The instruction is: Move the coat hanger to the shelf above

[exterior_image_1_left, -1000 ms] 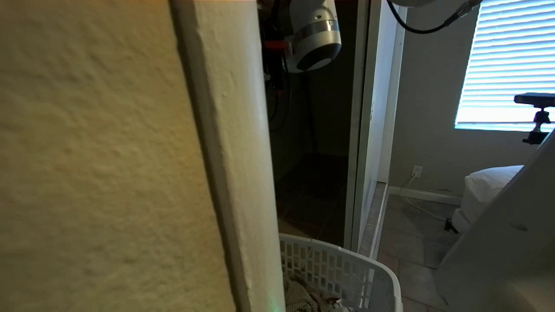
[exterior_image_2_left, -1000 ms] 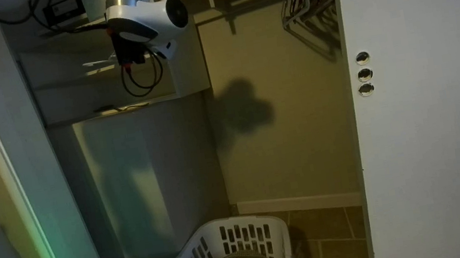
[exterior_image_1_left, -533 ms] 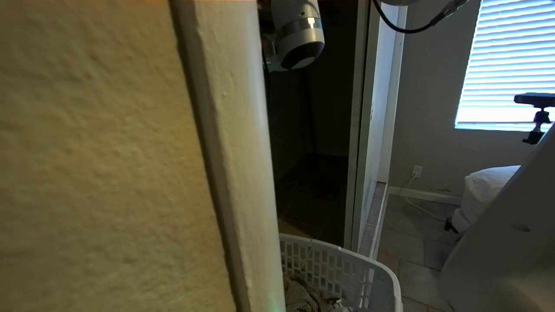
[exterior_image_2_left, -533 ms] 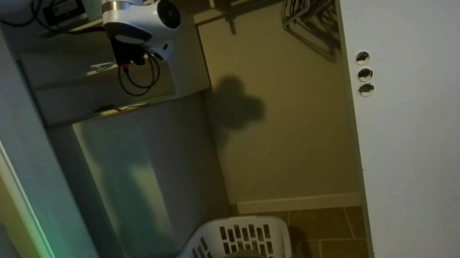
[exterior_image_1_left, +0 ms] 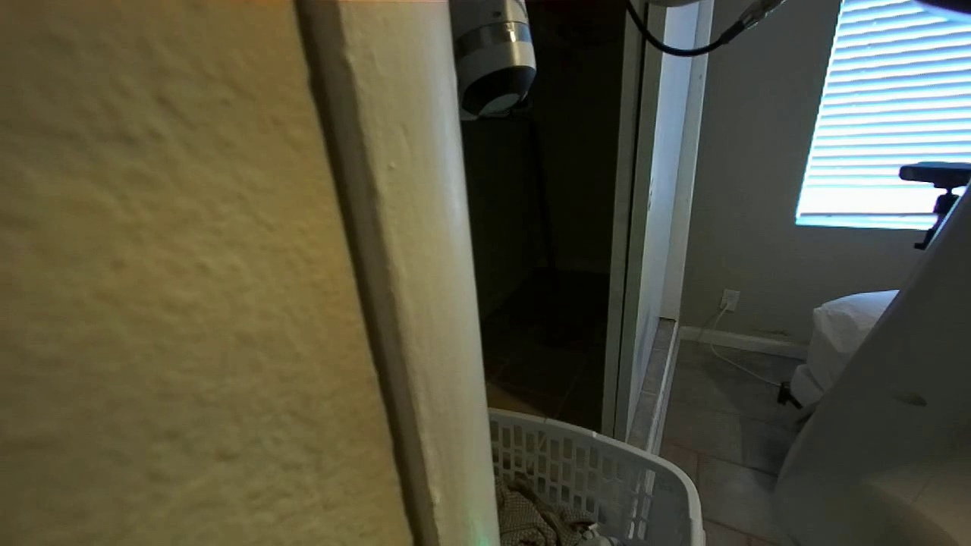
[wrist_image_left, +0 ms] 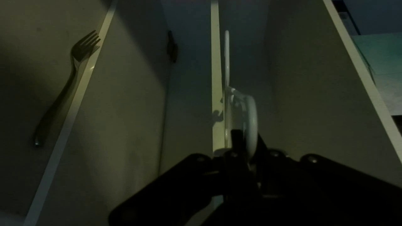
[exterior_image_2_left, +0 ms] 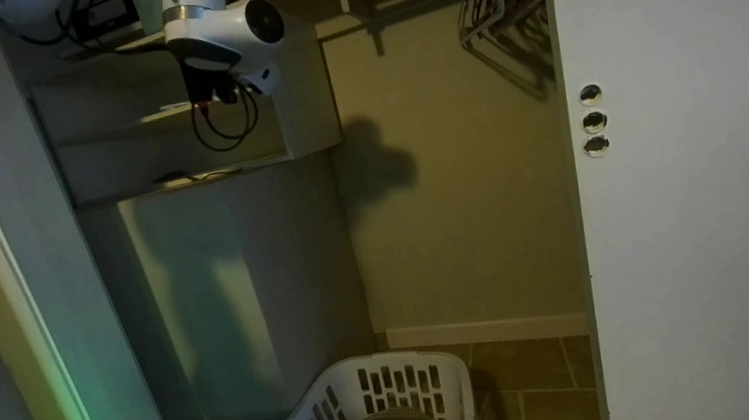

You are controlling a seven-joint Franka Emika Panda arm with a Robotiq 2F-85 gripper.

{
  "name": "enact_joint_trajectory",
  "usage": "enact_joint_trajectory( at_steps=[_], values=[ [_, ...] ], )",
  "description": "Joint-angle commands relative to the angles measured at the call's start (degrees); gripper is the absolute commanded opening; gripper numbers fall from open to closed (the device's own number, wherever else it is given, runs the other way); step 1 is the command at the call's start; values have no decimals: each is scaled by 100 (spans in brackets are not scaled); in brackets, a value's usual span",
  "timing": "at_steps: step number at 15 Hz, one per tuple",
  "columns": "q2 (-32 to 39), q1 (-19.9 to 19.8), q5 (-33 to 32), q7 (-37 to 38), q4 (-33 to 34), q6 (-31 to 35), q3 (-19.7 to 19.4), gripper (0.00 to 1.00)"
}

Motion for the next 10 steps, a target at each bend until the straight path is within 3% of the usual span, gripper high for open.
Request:
enact_joint_trajectory(
  at_steps=[1,2,3,4,10],
  values=[
    [278,151,44,194,381,381,99,2],
    [320,178,40,201,432,446,117,2],
    [368,204,31,207,481,515,136,23],
    [408,229,21,216,523,573,154,35],
    [565,321,11,274,668,680,168,74]
  ],
)
